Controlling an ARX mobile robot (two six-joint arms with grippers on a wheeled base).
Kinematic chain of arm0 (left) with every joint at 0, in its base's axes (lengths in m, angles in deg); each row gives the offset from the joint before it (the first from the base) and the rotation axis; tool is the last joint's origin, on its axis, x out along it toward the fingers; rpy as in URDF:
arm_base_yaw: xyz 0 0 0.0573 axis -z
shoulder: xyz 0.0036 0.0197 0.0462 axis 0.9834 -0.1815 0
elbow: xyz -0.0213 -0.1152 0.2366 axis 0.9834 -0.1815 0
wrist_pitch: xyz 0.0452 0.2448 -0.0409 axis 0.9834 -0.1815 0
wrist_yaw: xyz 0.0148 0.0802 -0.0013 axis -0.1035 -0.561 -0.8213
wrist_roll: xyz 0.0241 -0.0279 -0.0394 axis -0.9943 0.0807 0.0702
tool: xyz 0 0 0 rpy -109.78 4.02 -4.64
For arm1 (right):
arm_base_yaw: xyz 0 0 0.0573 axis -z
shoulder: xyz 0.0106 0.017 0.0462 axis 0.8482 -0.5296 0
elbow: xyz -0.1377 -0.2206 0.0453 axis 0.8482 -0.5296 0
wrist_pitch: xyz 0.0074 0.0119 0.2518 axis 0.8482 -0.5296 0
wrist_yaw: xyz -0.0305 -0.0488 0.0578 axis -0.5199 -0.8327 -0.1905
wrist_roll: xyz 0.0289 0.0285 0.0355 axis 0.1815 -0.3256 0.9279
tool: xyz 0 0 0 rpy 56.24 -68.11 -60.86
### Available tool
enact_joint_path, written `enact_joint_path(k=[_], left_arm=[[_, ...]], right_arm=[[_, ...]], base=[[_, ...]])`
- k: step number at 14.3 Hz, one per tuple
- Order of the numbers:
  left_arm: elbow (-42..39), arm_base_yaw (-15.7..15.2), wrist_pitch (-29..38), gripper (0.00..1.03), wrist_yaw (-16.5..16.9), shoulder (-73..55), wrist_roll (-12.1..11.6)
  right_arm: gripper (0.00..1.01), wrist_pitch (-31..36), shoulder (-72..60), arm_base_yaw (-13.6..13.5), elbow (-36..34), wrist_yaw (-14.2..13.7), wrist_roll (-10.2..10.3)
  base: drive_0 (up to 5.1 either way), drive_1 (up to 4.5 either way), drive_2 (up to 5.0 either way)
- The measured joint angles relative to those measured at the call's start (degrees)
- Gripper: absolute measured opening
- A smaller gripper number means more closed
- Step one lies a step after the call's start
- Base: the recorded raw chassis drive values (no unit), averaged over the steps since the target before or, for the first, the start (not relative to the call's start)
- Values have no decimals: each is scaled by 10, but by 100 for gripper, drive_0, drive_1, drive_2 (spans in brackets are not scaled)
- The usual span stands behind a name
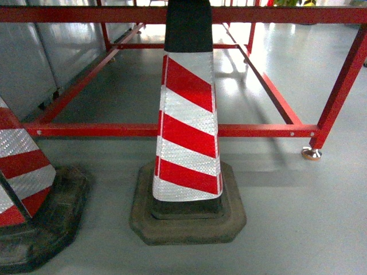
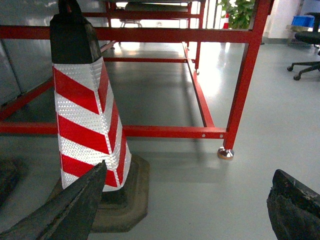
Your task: Sort blue parts and orange caps into right shelf containers
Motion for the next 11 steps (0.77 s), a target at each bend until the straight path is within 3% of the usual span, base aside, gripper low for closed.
enact_joint_path(k=[11], left_arm=[[0,0,1,98,0,0,-3]], right_arm=[[98,0,0,0,0,0,0]], base=[[0,0,0]])
